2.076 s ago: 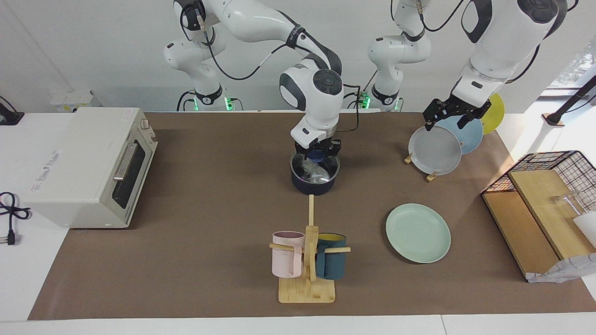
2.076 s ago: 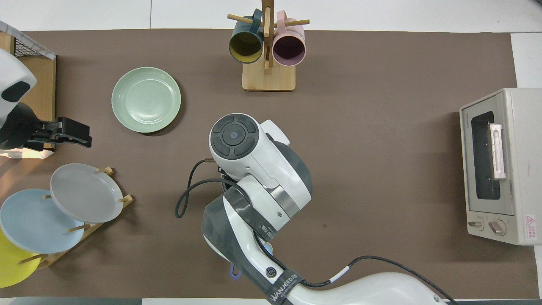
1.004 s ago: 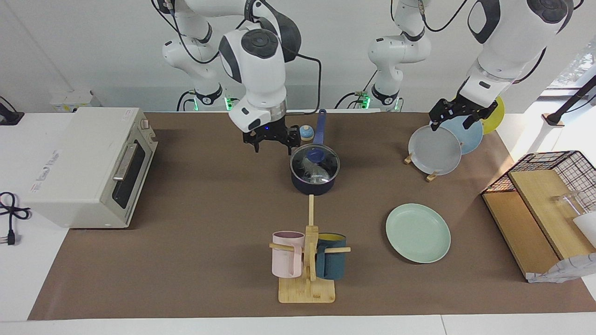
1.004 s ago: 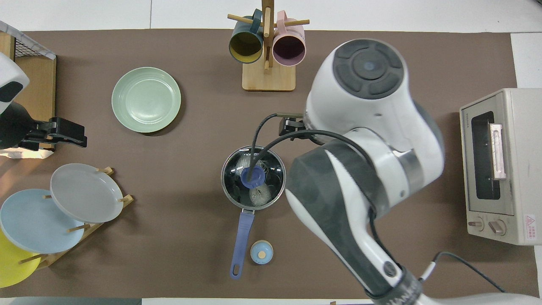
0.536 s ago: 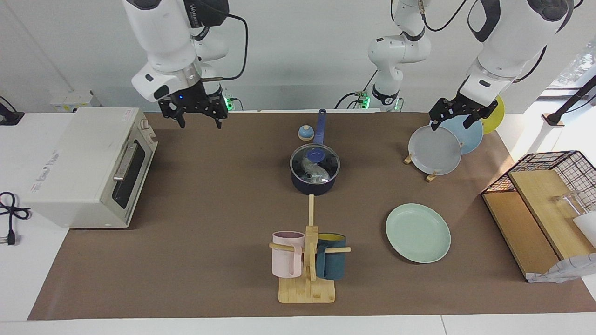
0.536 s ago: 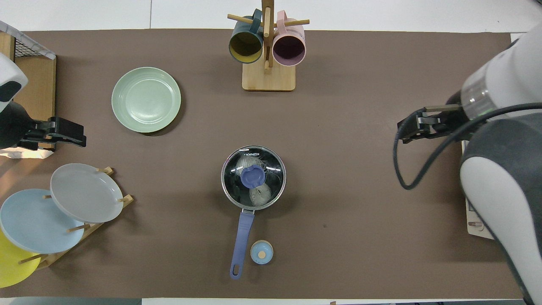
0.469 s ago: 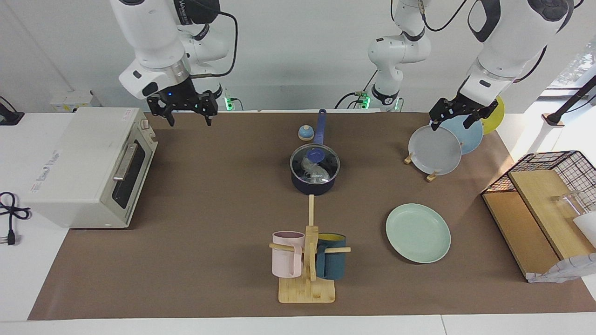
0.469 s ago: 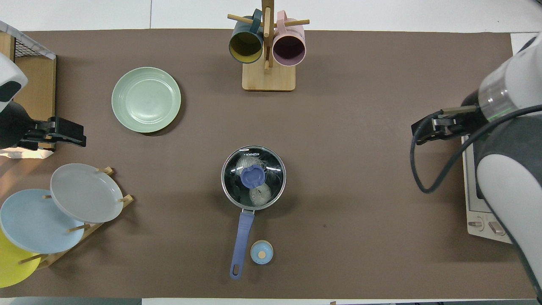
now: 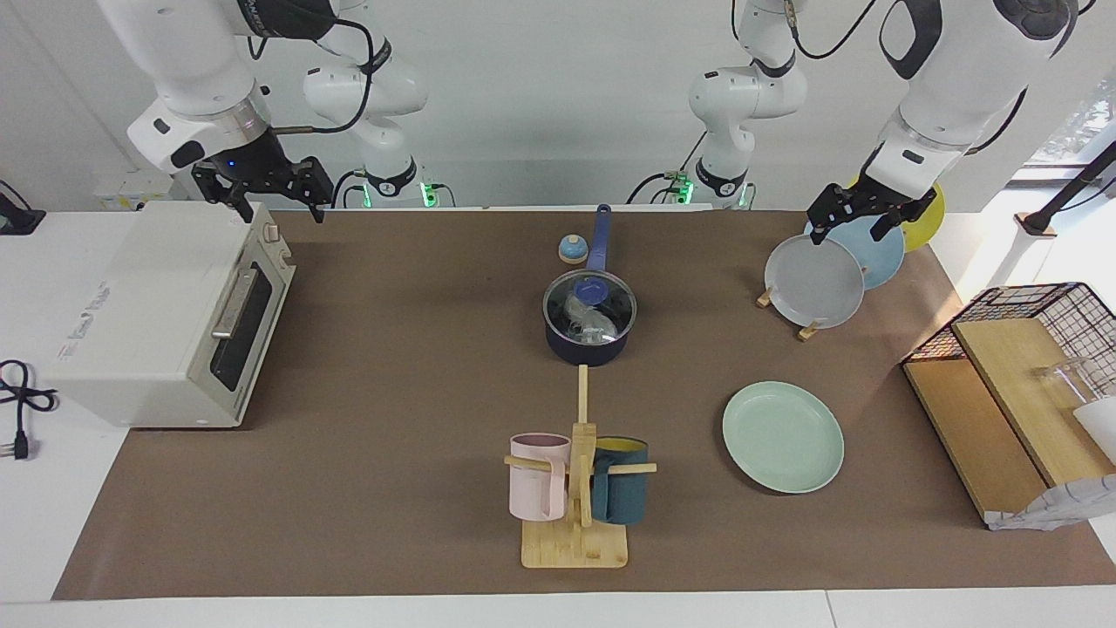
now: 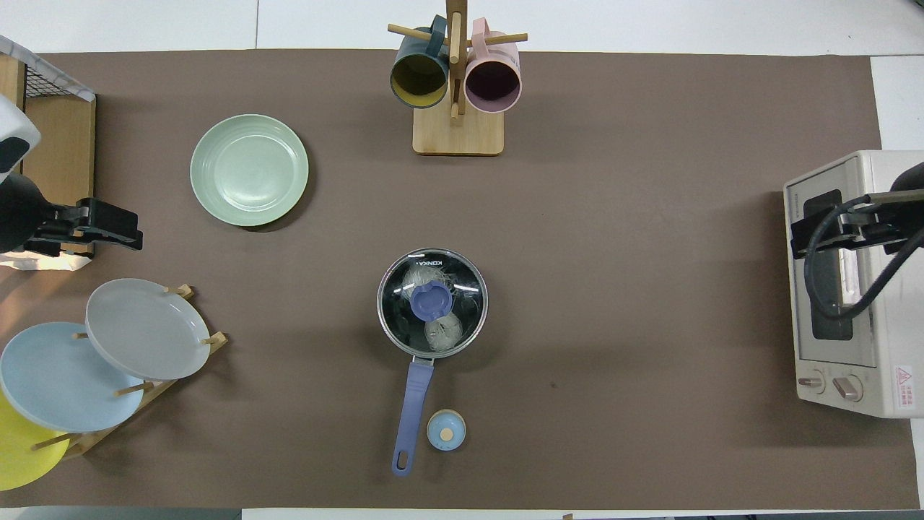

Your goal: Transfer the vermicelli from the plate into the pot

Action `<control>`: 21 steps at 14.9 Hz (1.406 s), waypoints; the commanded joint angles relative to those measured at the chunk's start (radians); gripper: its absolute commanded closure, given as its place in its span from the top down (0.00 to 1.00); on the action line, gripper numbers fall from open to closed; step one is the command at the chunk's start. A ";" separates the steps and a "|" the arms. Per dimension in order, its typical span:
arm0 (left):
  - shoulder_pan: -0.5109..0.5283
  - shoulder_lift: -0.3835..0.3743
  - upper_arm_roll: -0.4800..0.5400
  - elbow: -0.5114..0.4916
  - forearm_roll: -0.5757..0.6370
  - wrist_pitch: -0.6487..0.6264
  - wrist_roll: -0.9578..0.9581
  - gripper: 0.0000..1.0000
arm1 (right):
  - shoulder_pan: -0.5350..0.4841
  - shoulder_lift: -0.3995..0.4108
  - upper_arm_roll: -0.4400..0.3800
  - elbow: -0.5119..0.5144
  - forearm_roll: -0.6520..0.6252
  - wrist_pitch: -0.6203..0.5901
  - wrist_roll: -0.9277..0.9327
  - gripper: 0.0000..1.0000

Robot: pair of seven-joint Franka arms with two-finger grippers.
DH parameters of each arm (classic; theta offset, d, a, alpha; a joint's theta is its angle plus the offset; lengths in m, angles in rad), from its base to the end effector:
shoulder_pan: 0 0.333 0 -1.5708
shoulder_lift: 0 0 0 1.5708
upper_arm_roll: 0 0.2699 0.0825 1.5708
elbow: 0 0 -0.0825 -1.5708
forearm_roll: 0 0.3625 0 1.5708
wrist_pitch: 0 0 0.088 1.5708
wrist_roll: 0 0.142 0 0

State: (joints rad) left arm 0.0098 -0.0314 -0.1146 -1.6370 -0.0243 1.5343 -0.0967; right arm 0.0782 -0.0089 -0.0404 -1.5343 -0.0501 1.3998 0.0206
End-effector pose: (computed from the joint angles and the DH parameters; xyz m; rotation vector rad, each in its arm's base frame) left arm 0.5136 -0.0582 0.5272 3.1261 -0.0124 -0.1145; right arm 0.5079 0.0114 0.5508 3.0825 0.0182 -0.1915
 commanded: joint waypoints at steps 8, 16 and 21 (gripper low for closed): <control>0.015 -0.015 0.000 0.000 0.014 -0.011 0.006 1.00 | -0.040 -0.034 0.011 -0.061 -0.007 0.078 -0.025 1.00; 0.015 -0.015 0.000 0.000 0.014 -0.011 0.006 1.00 | -0.126 -0.019 0.090 -0.024 -0.001 0.045 -0.022 1.00; 0.015 -0.015 0.000 0.000 0.014 -0.011 0.006 1.00 | -0.126 -0.020 0.063 -0.023 0.012 0.039 -0.022 1.00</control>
State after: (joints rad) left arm 0.0152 -0.0358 -0.1101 -1.6370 -0.0243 1.5343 -0.0968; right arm -0.0273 -0.0274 0.0226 -1.5680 -0.0508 1.4550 0.0200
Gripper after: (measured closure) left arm 0.000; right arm 0.000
